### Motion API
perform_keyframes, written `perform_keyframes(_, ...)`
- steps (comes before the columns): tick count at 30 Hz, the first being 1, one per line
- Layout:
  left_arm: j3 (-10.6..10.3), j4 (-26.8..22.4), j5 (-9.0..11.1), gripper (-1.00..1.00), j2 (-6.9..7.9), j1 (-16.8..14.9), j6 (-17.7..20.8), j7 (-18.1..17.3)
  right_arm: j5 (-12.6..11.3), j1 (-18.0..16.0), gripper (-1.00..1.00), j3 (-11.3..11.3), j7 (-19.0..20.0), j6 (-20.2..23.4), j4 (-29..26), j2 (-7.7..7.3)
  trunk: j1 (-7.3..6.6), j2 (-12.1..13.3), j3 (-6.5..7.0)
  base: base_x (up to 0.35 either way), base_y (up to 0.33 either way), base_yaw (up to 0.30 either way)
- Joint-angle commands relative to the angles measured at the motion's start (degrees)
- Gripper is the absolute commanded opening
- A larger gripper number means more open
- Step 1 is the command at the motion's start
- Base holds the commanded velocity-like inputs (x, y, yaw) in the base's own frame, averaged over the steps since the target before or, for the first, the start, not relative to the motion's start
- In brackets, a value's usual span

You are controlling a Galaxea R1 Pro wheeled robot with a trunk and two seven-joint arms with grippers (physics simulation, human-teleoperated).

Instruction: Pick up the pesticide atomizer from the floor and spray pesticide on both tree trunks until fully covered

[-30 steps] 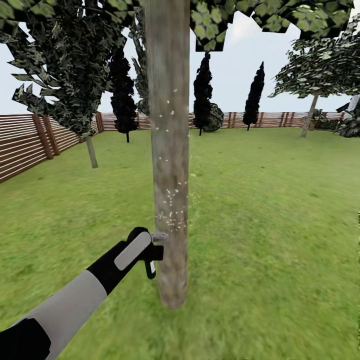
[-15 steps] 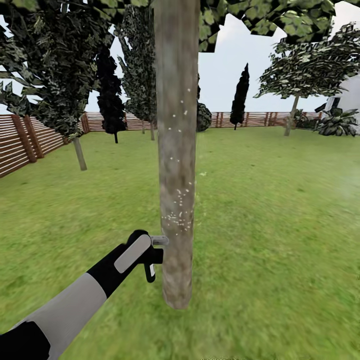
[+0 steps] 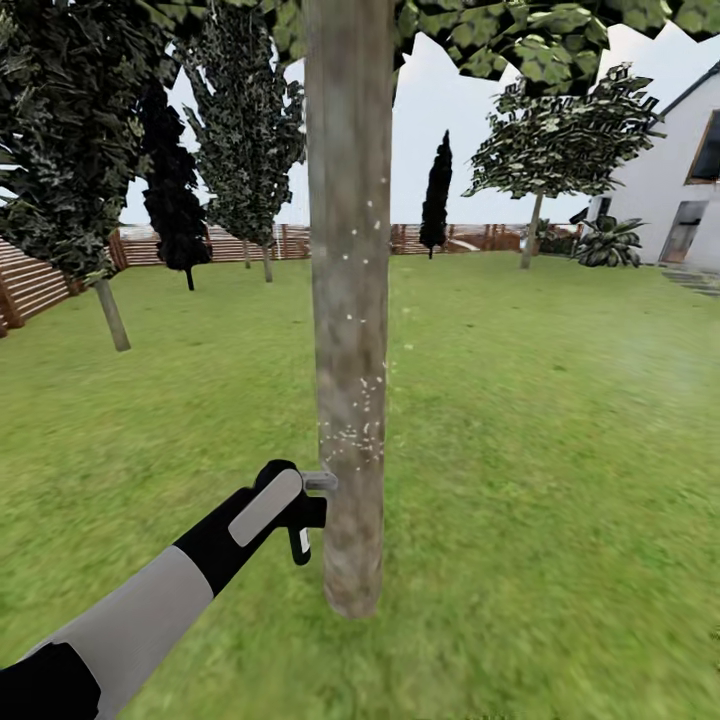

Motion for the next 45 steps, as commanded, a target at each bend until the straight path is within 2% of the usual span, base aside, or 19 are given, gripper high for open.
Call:
perform_keyframes(1,-0.17,-0.11,0.56,-1.0,0.09,-0.07,-0.05,0.56,0.04,-0.08,-1.0,-0.34,0.46,-0.1,0.02,0.05,0.04,-0.14,-0.14,0.0,0.337,-0.246)
perform_keyframes(11,-0.21,-0.11,0.56,-1.0,0.06,-0.07,-1.37,0.54,0.03,-0.08,-1.0,-0.34,0.48,-0.08,0.02,0.05,0.04,-0.14,-0.14,-0.02,0.337,-0.245)
perform_keyframes(20,-0.19,-0.11,0.56,-1.0,0.09,-0.07,-1.45,0.5,-0.07,-0.08,-1.0,-0.34,0.47,-0.11,0.02,0.03,0.04,-0.14,-0.14,-0.101,0.336,-0.117)
perform_keyframes(45,-0.12,-0.09,0.56,-1.0,0.1,0.75,-1.53,-1.0,-0.06,-0.08,-1.0,-0.34,0.44,-0.08,0.02,0.05,0.04,-0.14,-0.14,-0.011,0.337,-0.254)
